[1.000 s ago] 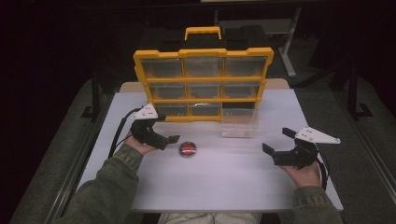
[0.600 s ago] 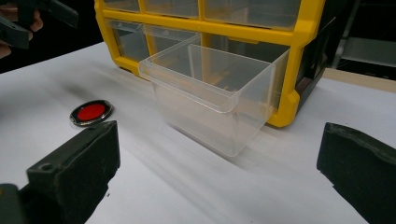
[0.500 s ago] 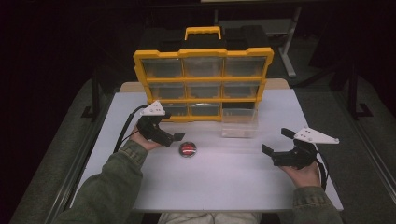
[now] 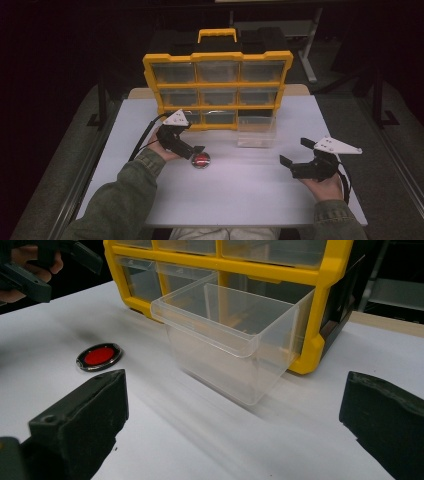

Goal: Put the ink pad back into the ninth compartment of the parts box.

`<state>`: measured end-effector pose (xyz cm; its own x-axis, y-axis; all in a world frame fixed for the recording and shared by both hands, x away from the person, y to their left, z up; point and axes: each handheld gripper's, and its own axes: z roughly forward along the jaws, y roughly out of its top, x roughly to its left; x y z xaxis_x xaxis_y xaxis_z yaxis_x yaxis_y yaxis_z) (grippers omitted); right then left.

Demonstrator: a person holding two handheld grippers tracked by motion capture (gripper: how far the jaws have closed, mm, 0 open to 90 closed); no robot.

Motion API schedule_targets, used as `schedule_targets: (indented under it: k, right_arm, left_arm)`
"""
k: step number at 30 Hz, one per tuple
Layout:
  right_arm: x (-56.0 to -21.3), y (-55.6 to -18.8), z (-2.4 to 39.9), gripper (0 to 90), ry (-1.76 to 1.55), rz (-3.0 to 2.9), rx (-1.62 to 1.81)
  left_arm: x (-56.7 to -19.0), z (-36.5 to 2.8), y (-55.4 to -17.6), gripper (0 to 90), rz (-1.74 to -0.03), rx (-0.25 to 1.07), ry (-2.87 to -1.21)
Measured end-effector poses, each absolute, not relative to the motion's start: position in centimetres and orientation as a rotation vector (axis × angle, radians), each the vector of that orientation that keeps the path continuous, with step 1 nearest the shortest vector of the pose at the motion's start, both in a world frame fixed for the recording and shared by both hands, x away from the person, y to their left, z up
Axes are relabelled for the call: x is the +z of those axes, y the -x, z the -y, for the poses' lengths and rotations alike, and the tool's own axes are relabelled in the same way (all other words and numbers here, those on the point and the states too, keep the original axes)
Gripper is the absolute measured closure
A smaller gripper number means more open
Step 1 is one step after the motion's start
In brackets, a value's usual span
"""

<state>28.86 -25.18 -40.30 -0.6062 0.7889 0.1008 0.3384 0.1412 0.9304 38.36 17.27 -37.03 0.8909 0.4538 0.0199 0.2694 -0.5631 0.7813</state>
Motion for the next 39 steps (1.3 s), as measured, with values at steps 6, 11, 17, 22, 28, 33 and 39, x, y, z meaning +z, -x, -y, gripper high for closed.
schedule_targets:
  k: [6,11,17,22,28,33,39]
  right_arm:
    - [-40.3,-28.8,25.1,0.0,-1.076,-2.018,1.449]
    - [-40.3,-28.8,25.1,0.0,-1.075,-2.019,1.446]
    - [-40.4,-28.7,25.1,0.0,-1.077,-2.022,1.444]
    - [-40.4,-28.7,25.1,0.0,-1.077,-2.024,1.44]
    - [-40.5,-28.8,25.1,0.0,-1.076,-2.029,1.44]
    - [-40.5,-28.8,25.1,0.0,-1.08,-2.038,1.436]
    - [-40.5,-28.8,25.1,0.0,-1.079,-2.036,1.437]
  left_arm:
    - [-37.8,-16.7,-38.8,0.0,-0.509,0.262,-2.229]
    - [-38.4,-16.2,-38.8,0.0,-0.484,0.237,-2.254]
    - [-39.6,-15.2,-38.8,0.0,-0.451,0.214,-2.316]
    - [-40.0,-14.9,-38.9,0.0,-0.433,0.212,-2.342]
    - [-40.9,-14.7,-39.3,0.0,-0.46,0.167,-2.375]
    - [-41.5,-14.7,-39.5,0.0,-0.469,0.136,-2.384]
    - [-42.2,-14.4,-39.5,0.0,-0.471,0.131,-2.397]
